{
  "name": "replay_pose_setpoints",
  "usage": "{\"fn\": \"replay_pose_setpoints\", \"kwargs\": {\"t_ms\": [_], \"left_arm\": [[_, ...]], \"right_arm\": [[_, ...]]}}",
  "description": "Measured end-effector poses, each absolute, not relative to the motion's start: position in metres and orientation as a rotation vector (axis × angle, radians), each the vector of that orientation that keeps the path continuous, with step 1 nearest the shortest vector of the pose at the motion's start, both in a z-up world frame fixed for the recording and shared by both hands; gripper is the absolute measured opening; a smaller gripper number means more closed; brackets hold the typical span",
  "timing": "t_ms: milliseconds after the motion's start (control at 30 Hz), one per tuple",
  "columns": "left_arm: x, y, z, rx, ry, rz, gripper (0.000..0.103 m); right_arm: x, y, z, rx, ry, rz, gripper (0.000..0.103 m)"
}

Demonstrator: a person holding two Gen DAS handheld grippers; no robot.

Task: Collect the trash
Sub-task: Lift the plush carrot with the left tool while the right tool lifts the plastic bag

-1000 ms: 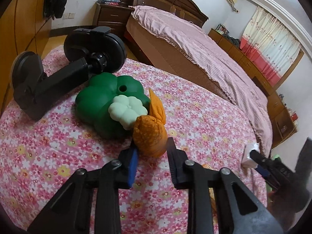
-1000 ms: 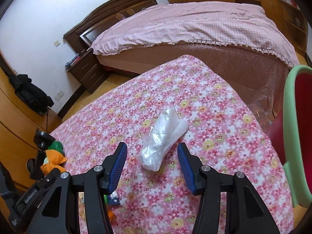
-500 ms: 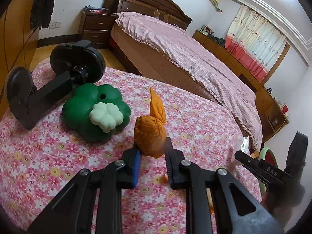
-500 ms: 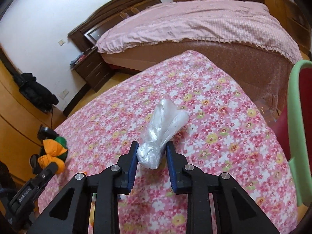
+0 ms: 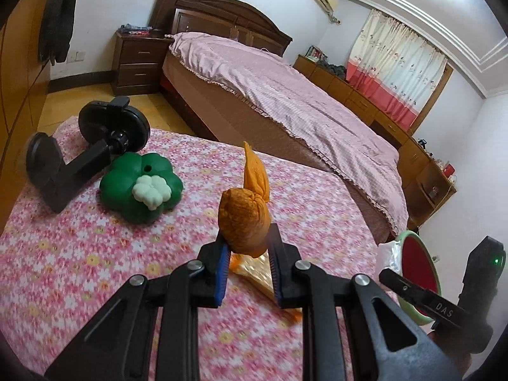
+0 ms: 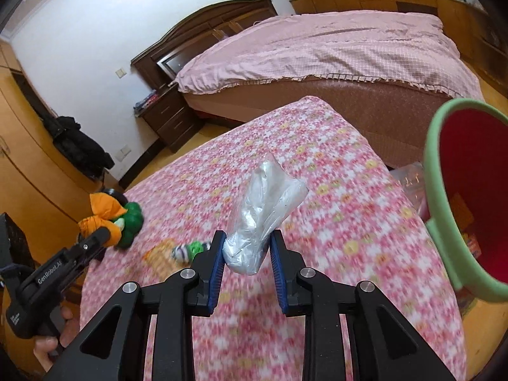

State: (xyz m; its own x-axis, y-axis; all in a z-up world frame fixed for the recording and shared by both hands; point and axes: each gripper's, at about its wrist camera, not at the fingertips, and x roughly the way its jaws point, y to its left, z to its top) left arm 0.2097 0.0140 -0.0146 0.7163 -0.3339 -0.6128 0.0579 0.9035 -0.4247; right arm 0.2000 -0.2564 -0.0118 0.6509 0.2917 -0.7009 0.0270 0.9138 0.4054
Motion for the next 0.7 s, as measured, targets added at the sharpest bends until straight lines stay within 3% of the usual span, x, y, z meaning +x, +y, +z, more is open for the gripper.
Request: {"fn": "replay_pose_setpoints", "kwargs": {"t_ms": [700], "left_arm": [[0.133,-0.011,0.008,-0.397,0.750,-0.255,0.022]], "right_arm": [[0.114,-0.271,-0.001,0.471,0.843,0.203,0.028]]}}
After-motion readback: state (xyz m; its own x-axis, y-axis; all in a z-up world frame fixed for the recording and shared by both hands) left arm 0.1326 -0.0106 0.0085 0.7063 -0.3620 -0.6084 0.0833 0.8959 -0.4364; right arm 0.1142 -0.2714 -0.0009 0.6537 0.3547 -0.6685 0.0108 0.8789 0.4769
